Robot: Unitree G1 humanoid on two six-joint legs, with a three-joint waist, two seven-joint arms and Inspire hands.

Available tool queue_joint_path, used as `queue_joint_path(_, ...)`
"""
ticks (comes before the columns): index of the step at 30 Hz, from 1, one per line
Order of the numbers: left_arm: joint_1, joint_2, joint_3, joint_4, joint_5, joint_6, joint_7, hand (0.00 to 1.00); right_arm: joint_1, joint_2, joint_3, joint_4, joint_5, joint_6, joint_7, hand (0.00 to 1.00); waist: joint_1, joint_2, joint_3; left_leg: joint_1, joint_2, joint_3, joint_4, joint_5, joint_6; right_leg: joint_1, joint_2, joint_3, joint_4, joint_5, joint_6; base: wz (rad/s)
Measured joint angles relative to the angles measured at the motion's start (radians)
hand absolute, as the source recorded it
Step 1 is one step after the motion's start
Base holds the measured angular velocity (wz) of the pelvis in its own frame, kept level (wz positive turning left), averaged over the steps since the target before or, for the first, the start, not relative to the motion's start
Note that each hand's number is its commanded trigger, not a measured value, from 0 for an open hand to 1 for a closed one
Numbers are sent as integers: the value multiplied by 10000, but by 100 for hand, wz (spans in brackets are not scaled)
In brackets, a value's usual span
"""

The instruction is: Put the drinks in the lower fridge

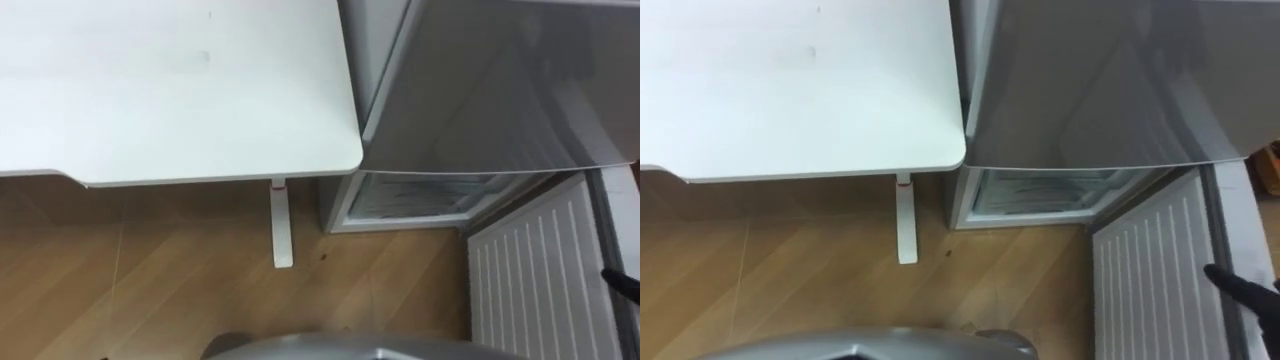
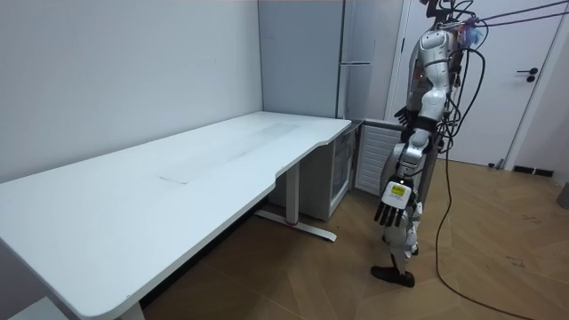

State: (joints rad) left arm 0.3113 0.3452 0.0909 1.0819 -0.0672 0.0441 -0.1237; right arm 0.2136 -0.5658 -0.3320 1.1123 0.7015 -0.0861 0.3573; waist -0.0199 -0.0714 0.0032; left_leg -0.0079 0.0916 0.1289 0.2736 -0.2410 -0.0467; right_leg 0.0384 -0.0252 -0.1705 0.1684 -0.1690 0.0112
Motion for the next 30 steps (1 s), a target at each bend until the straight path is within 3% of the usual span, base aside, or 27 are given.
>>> queue_joint_path(7,-32,-250,-183,-25,10,-41,57,0,975,1296,211,-1408,1648,-923,681,0,152,8,-2,154,217,310,-38,-33,-112,-32,161,206,4,77,-127,-17)
queue_joint_path(10,-78,-461,-198,-38,35,-132,52,0,1275,1634,528,-1879,1704,-1235,1087,0,207,14,-2,152,218,326,-5,-33,-112,-42,155,218,9,100,-132,-4)
queue_joint_path(14,-58,-562,-402,-25,30,-204,50,0,1199,2025,795,-2027,1751,-1382,1816,0,273,36,-7,157,208,329,7,-28,-105,-47,147,245,18,128,-120,-1)
queue_joint_path(18,23,-831,-476,-5,29,-196,50,0,654,2543,1093,-2234,1751,-1367,2132,0,299,273,-17,180,188,319,-8,-14,-88,-25,137,249,16,139,-118,1)
queue_joint_path(21,69,-988,-478,-2,10,-196,18,0,-73,2638,1685,-2572,1746,-1081,2236,0,309,483,-33,181,159,248,-72,39,-86,-16,122,187,16,136,-115,9)
queue_joint_path(24,111,-1027,-479,-8,-14,-192,-11,0,-379,2634,2342,-3043,1751,-599,2440,0,328,527,-66,295,101,30,-155,85,-106,170,116,26,-18,89,-112,21)
queue_joint_path(26,148,-1036,-469,-4,-29,-191,-11,0,-191,2699,2465,-3311,1978,-448,2559,0,525,449,-103,371,67,2,-199,140,-116,182,94,24,16,40,-118,8)
queue_joint_path(30,81,-1048,-456,-12,-30,-59,-22,0,76,2634,3389,-3386,1363,578,2574,0,553,271,-31,369,46,8,-213,140,-116,178,73,42,16,31,-108,0)
